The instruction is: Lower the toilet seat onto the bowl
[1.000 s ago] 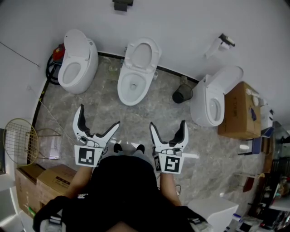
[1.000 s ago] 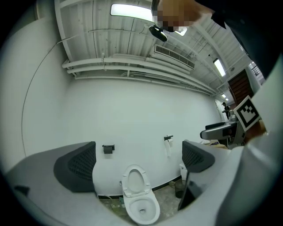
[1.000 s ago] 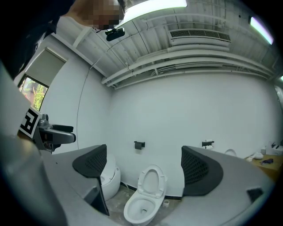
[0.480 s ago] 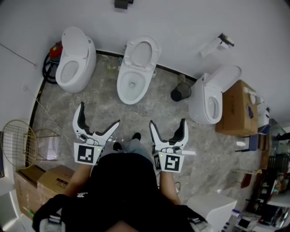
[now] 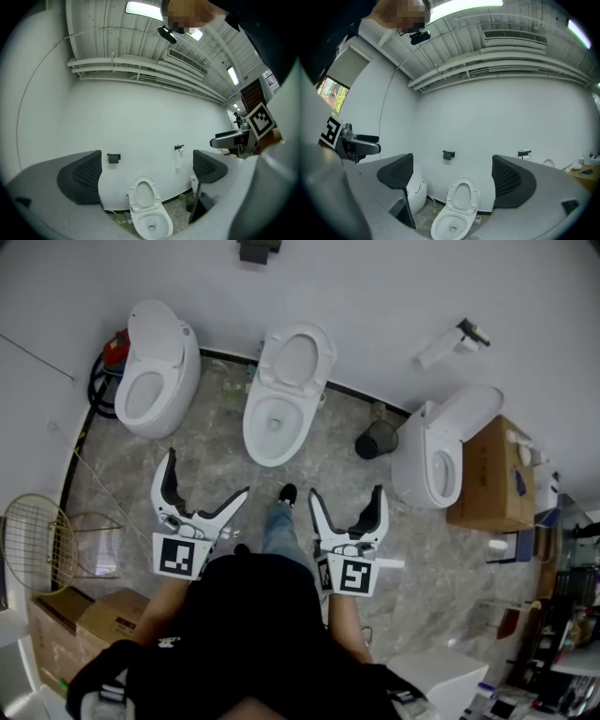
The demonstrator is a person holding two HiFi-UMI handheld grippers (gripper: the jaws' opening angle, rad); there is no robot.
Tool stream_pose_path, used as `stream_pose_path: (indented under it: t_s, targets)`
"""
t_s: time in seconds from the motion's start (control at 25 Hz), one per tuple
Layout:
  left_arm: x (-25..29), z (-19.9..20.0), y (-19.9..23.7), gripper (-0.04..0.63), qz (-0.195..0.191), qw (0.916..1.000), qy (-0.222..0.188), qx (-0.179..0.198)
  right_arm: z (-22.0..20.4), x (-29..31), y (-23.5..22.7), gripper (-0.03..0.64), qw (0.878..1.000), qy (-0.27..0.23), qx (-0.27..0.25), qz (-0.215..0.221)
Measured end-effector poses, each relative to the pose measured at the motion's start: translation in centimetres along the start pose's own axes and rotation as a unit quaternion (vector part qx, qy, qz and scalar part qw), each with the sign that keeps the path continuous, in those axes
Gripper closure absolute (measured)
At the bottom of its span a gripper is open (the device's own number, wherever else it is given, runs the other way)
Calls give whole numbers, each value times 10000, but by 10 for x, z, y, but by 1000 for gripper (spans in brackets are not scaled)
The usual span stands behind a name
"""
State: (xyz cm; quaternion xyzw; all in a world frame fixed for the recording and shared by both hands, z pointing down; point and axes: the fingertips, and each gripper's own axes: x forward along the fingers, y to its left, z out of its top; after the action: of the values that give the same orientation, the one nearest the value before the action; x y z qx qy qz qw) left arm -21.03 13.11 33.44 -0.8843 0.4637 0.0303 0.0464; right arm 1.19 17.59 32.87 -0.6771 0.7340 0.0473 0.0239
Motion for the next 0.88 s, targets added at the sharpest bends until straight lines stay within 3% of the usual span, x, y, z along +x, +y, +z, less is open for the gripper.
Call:
stream_pose_path:
  t_s: [0.44, 0.88]
  targets:
    - [85, -15, 18, 12, 128, 9997, 155, -132, -18, 87, -45, 112, 9999, -1, 80, 92]
    - [223, -10, 16, 12, 225, 9995, 206, 9, -25, 194, -128, 112, 9992, 89, 218, 320]
